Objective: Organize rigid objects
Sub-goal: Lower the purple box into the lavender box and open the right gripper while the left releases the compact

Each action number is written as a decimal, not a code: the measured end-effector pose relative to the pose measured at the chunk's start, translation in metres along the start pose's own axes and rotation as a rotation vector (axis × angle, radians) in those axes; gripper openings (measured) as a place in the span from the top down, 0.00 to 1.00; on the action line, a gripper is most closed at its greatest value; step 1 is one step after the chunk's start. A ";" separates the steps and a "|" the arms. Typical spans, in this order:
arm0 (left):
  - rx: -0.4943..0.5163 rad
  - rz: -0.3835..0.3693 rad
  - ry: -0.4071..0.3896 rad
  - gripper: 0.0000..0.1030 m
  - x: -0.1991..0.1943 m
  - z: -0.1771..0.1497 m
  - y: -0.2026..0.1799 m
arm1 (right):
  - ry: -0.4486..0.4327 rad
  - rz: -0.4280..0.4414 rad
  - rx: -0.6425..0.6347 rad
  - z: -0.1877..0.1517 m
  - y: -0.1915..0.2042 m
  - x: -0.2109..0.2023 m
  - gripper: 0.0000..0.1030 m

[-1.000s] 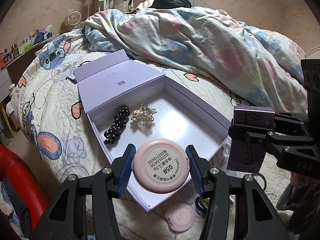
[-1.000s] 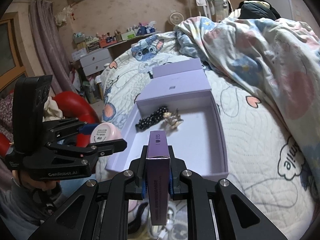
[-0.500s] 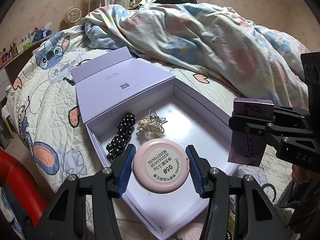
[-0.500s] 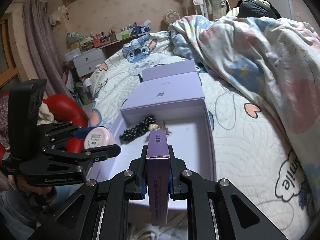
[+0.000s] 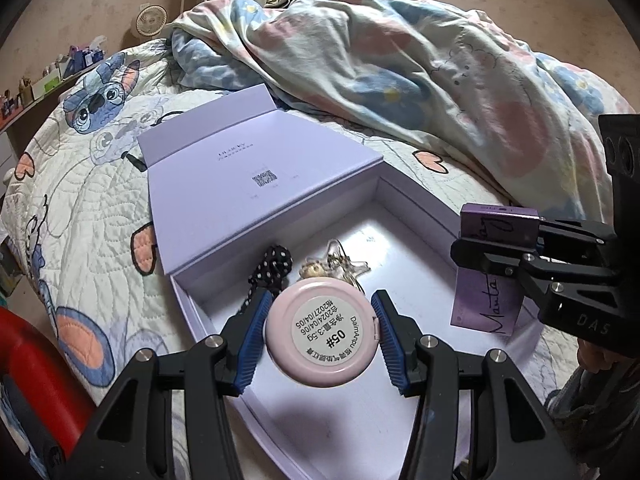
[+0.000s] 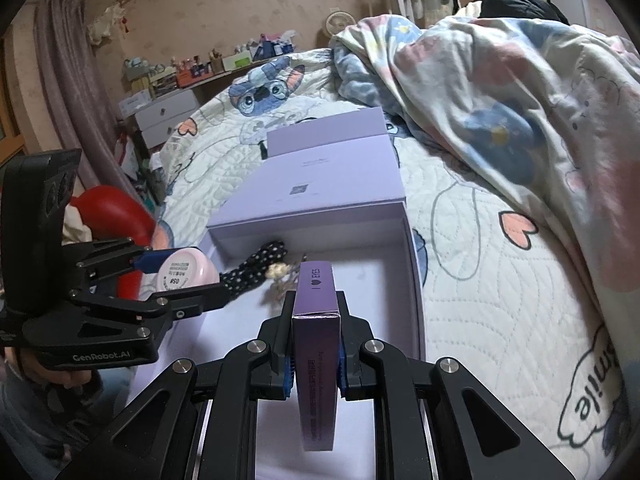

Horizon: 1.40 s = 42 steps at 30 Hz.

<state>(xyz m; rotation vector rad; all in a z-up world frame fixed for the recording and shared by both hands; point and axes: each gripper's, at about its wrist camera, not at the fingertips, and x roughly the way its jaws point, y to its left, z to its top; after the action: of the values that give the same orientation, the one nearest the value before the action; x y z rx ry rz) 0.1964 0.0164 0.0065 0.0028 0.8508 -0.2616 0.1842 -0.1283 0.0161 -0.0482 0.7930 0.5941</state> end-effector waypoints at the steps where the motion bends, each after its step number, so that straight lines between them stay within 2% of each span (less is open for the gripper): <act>1: 0.003 0.004 0.000 0.50 0.002 0.002 0.001 | 0.001 0.000 -0.004 0.002 -0.001 0.003 0.85; 7: 0.016 0.005 -0.002 0.50 0.012 0.018 0.006 | 0.007 0.021 -0.013 0.013 -0.006 0.017 0.85; 18: 0.057 0.042 -0.009 0.50 0.030 0.042 0.009 | 0.014 0.000 -0.068 0.036 -0.009 0.038 0.85; 26: 0.045 0.040 0.024 0.50 0.045 0.042 0.016 | 0.033 -0.008 -0.094 0.047 -0.008 0.056 0.85; 30: 0.018 -0.003 0.042 0.50 0.051 0.040 0.020 | 0.060 -0.001 -0.097 0.048 -0.006 0.067 0.85; 33: 0.019 0.001 0.041 0.50 0.053 0.038 0.019 | 0.093 0.023 -0.084 0.047 -0.007 0.075 0.85; 38: 0.050 0.018 0.055 0.50 0.056 0.035 0.013 | 0.137 0.012 -0.075 0.045 -0.009 0.083 0.85; 42: 0.030 0.010 0.081 0.50 0.062 0.030 0.016 | 0.157 0.005 -0.087 0.045 -0.007 0.087 0.85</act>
<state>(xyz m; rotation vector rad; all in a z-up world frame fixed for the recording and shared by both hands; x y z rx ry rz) 0.2614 0.0144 -0.0207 0.0459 0.9270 -0.2662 0.2654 -0.0804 -0.0127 -0.1746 0.9191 0.6349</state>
